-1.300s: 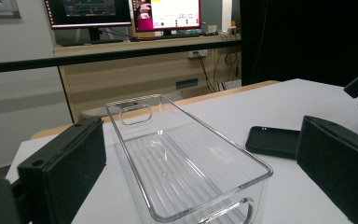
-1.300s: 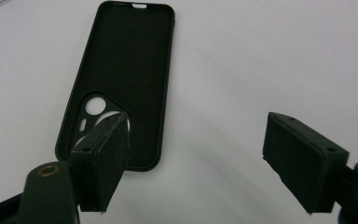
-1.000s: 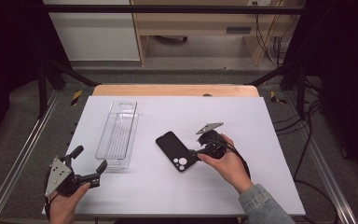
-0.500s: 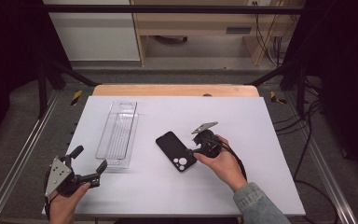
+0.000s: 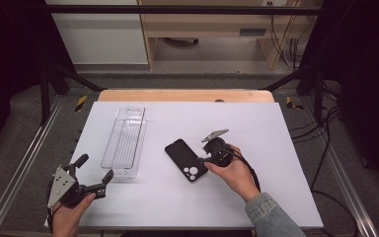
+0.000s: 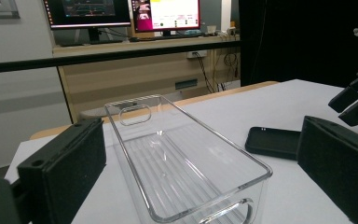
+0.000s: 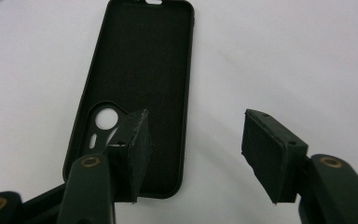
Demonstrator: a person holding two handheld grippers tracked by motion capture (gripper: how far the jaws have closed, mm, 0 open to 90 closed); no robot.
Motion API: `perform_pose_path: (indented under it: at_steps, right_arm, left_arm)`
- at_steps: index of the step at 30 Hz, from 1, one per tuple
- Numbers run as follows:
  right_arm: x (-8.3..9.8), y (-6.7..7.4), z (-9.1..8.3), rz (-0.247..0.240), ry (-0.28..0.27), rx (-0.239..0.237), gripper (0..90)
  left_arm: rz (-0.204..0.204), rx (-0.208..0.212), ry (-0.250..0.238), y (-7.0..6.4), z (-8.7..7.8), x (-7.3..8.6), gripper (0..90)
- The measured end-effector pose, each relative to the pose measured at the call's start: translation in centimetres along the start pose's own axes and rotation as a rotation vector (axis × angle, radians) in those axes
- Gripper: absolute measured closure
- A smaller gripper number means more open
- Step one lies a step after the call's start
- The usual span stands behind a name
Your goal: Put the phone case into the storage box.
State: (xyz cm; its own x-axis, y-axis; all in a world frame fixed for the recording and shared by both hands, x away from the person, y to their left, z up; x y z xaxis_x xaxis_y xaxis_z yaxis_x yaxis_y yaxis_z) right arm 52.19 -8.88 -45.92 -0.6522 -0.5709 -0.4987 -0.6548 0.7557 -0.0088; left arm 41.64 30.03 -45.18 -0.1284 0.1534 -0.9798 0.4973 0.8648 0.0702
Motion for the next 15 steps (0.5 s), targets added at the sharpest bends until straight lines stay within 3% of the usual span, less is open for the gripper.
perform_pose_path:
  at_steps: [15]
  right_arm:
    - [-0.26, 0.26, 0.60, 0.008, -0.001, -0.009, 57.1]
  left_arm:
    - [0.001, 0.001, 0.003, 0.00, 0.04, 0.02, 0.9]
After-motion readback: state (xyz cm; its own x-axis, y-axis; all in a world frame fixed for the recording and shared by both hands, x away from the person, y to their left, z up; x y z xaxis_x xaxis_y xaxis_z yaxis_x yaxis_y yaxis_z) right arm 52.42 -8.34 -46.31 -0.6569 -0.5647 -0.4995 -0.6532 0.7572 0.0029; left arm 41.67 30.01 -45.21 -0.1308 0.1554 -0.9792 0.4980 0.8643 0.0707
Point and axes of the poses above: each handheld gripper's, and its own axes: z roughly forward along the jaws, x roughly out of its underside, y roughly to its left, the point moved 3 cm from there along z, roughly forward along the jaws, and after that the axes turned 8 degrees about y, right-handed, at the moved point
